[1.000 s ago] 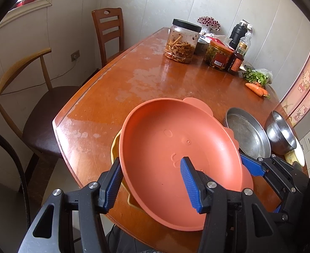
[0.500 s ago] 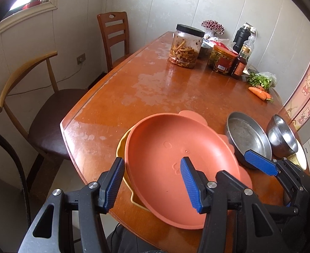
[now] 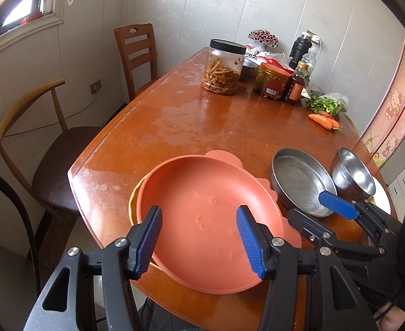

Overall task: Organize plates and bowls
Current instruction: 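Lower the orange plate onto the shell bowl and open the left gripper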

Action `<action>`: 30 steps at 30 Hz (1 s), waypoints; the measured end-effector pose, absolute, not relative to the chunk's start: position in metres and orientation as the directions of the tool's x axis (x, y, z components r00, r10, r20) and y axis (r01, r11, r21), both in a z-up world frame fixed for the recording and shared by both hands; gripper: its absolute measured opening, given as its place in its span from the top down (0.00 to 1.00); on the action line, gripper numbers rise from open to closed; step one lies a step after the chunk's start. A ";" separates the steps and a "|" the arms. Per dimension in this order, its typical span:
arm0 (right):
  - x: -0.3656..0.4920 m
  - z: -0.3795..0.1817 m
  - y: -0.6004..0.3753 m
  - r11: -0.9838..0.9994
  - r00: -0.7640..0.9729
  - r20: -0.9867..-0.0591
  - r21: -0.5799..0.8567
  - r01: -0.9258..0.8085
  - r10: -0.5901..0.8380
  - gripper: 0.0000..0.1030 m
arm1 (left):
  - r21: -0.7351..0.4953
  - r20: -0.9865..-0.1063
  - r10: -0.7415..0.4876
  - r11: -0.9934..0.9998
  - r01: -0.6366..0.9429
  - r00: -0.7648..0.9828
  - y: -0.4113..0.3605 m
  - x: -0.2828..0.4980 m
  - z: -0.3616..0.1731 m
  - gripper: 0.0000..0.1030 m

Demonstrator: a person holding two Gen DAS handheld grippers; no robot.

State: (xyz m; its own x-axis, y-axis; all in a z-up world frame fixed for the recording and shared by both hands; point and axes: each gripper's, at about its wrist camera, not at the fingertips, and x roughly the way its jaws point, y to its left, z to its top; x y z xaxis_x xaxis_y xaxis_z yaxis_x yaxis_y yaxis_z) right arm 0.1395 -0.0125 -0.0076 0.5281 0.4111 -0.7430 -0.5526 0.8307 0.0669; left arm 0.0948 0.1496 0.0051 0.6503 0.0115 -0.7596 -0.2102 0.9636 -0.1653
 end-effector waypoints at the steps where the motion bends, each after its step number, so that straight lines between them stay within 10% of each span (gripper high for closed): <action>1: 0.142 -0.009 -0.014 0.832 0.523 -0.748 0.070 -0.550 0.409 0.34 | -0.163 -0.760 0.011 0.965 -0.207 0.649 0.148 0.095 0.005 0.46; 30: 0.085 -0.029 -0.033 0.688 0.250 -0.837 0.192 -0.699 0.487 0.34 | -0.141 -0.751 -0.012 0.980 -0.143 0.660 0.109 0.065 0.010 0.46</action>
